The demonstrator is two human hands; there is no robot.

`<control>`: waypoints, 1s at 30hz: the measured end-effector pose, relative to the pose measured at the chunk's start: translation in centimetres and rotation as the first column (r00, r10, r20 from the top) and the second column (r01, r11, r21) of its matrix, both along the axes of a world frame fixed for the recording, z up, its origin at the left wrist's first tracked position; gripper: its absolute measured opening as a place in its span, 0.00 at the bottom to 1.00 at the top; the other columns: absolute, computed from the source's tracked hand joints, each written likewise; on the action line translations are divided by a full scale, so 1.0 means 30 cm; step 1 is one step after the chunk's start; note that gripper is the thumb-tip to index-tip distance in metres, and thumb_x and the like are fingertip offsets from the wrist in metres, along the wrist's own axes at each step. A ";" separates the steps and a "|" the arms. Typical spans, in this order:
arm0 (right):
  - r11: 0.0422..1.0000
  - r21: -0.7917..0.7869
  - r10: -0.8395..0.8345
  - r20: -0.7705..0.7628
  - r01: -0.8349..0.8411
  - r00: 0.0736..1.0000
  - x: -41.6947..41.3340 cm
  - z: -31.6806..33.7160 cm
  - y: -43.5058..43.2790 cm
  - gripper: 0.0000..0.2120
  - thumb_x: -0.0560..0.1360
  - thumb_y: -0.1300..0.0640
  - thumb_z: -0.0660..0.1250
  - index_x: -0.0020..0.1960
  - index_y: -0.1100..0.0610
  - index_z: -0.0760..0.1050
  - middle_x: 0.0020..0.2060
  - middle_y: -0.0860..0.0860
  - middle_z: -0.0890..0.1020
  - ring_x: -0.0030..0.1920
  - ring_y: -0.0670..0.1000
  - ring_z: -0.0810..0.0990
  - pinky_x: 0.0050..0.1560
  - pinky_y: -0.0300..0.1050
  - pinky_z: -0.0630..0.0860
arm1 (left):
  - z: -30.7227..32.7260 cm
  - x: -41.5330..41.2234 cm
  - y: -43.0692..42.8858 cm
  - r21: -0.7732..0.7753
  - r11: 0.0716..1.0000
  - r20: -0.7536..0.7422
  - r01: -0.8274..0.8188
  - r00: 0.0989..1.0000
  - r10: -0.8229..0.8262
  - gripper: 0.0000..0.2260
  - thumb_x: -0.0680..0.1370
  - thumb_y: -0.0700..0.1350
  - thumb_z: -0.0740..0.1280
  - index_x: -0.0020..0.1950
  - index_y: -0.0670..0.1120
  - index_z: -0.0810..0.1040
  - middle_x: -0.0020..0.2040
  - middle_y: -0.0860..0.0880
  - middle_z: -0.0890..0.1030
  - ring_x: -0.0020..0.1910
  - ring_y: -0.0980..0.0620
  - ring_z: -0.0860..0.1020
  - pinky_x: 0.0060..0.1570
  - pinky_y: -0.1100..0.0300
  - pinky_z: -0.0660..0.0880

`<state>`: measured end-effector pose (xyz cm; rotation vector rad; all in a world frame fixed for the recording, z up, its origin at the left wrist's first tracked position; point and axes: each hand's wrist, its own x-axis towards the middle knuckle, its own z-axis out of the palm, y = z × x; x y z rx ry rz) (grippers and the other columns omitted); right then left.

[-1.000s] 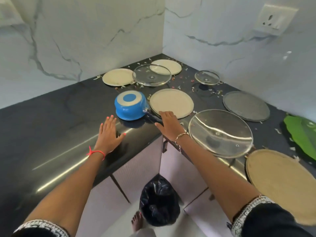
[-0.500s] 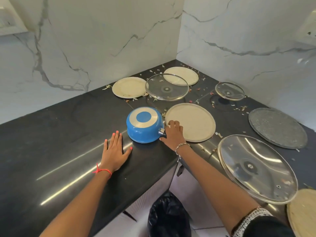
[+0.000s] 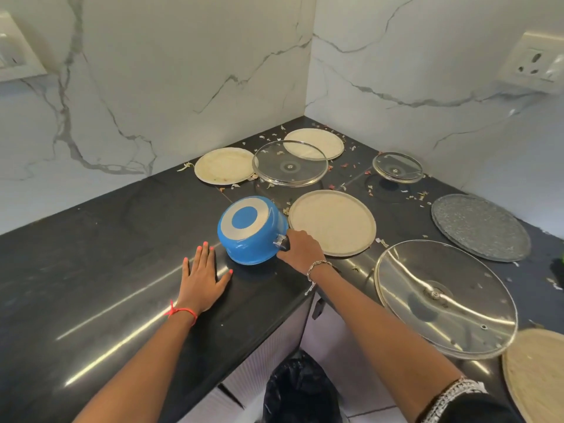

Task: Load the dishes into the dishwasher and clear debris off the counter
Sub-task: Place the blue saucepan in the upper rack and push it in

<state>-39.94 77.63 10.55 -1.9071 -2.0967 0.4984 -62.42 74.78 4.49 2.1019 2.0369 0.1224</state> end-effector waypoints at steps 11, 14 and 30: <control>0.988 -0.034 -0.157 -0.242 0.153 0.957 0.146 0.073 -0.240 0.11 0.69 0.54 0.71 0.43 0.60 0.73 0.35 0.53 0.76 0.36 0.50 0.75 0.39 0.41 0.75 | 0.057 0.143 -0.150 -0.002 0.997 0.064 0.080 0.995 -0.079 0.33 0.80 0.59 0.52 0.77 0.42 0.45 0.78 0.46 0.44 0.76 0.51 0.41 0.73 0.51 0.38; 0.976 -0.052 -0.217 -0.278 0.211 0.936 0.186 0.061 -0.338 0.11 0.69 0.54 0.70 0.44 0.61 0.73 0.36 0.53 0.75 0.37 0.51 0.75 0.37 0.42 0.72 | 0.062 0.204 -0.237 0.031 0.992 0.086 0.119 0.989 -0.121 0.32 0.80 0.58 0.52 0.77 0.43 0.45 0.78 0.47 0.44 0.76 0.52 0.40 0.73 0.51 0.38; 0.933 -0.056 -0.345 -0.421 0.356 0.839 0.205 0.001 -1.005 0.12 0.70 0.60 0.67 0.30 0.60 0.68 0.27 0.53 0.73 0.29 0.49 0.71 0.31 0.42 0.69 | 0.044 0.288 -0.782 0.062 0.955 -0.028 0.292 0.957 -0.290 0.34 0.80 0.61 0.51 0.77 0.43 0.44 0.78 0.46 0.44 0.76 0.50 0.40 0.69 0.55 0.33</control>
